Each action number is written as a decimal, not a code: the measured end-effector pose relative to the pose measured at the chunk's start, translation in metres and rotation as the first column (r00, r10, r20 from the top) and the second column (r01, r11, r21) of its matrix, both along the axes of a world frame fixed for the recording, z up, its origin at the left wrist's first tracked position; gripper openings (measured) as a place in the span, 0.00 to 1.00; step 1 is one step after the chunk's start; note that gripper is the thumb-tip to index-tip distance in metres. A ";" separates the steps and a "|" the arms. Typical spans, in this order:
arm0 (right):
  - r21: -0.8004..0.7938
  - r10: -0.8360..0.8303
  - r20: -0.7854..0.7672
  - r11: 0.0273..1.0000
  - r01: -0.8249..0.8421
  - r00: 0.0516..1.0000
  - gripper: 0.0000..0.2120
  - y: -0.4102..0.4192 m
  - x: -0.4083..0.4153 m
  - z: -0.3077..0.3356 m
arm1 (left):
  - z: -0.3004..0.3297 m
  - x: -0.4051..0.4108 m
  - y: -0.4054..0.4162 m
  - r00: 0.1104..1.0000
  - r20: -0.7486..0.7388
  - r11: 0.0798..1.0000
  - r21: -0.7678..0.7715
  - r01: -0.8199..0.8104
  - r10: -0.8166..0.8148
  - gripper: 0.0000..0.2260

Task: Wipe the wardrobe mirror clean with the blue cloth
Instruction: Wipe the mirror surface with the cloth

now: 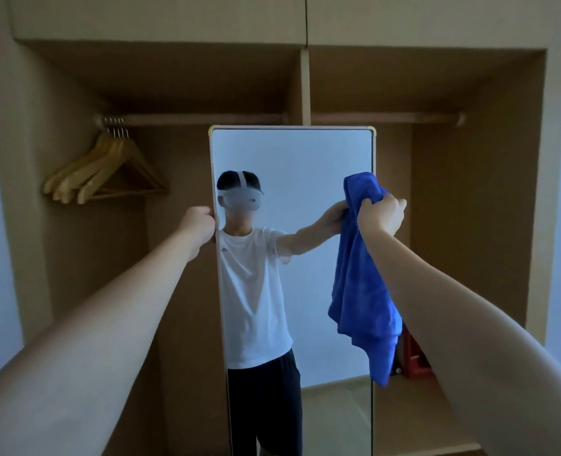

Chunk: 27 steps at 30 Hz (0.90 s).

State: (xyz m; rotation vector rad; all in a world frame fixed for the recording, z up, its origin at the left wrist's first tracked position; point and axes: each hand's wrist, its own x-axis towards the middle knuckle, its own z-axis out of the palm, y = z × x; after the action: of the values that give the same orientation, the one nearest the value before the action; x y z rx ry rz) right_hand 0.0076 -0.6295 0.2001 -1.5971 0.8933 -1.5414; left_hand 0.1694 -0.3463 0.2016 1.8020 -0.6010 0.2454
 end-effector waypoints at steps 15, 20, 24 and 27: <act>-0.273 -0.095 -0.002 0.958 0.091 0.995 0.10 -0.003 0.005 0.120 | 0.045 0.007 -0.007 0.998 0.052 0.990 -0.138 0.041 -0.034 0.15; -0.394 -0.149 -0.013 0.909 0.132 0.989 0.08 0.015 0.021 0.118 | 0.047 0.004 -0.006 0.998 0.057 0.986 -0.162 0.045 -0.036 0.15; -0.585 -0.097 -0.031 0.809 0.061 0.995 0.04 0.055 0.042 0.111 | 0.045 0.008 -0.007 0.999 0.048 0.984 -0.176 0.027 -0.019 0.15; -0.692 -0.055 -0.080 0.722 -0.016 0.995 0.04 0.091 0.058 0.112 | 0.044 0.010 -0.008 0.998 0.067 0.987 -0.162 0.023 -0.013 0.13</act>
State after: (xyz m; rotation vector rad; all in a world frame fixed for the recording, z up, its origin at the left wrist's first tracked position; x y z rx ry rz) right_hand 0.0659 -0.5383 0.3125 -2.1981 0.3653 -1.9676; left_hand 0.1795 -0.3540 0.2458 1.6359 -0.6252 0.3329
